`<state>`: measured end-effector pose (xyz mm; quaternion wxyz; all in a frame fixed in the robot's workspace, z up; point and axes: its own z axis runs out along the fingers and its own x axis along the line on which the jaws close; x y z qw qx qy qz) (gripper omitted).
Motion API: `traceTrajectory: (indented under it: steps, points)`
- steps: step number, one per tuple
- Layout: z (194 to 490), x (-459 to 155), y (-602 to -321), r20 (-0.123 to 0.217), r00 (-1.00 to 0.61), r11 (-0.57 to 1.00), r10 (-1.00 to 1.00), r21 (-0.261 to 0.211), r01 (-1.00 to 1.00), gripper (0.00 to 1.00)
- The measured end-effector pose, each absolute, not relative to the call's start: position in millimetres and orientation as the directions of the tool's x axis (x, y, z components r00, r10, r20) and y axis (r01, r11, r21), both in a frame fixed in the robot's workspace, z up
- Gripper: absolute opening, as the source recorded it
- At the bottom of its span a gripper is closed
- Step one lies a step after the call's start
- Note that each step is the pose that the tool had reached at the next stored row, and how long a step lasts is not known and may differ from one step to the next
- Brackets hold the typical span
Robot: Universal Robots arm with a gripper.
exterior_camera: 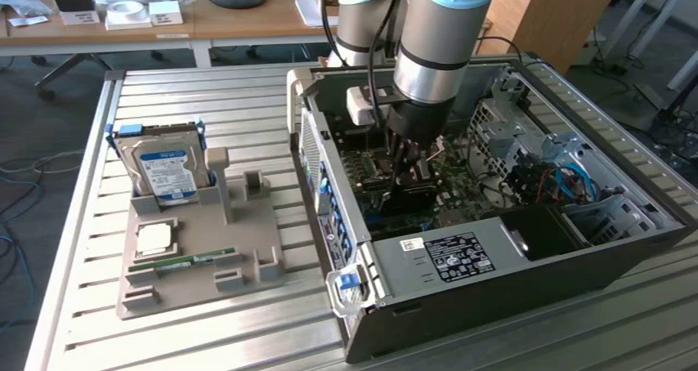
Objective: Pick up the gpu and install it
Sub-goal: 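Press down on the gpu until it lock into place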
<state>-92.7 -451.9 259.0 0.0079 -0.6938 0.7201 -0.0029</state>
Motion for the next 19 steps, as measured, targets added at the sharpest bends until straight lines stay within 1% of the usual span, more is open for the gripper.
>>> traceTrajectory:
  steps: [9,16,19]
  points:
    - [268.3,-92.7,-451.9,-0.007,-0.037,0.037,-0.999,-0.015,-0.999,0.11]
    - [269.9,-92.7,-451.9,-0.007,-0.037,0.037,-0.999,-0.015,-0.999,0.11]
    - [275.6,-92.7,-451.9,-0.007,-0.037,0.037,-0.999,-0.015,-0.999,0.11]
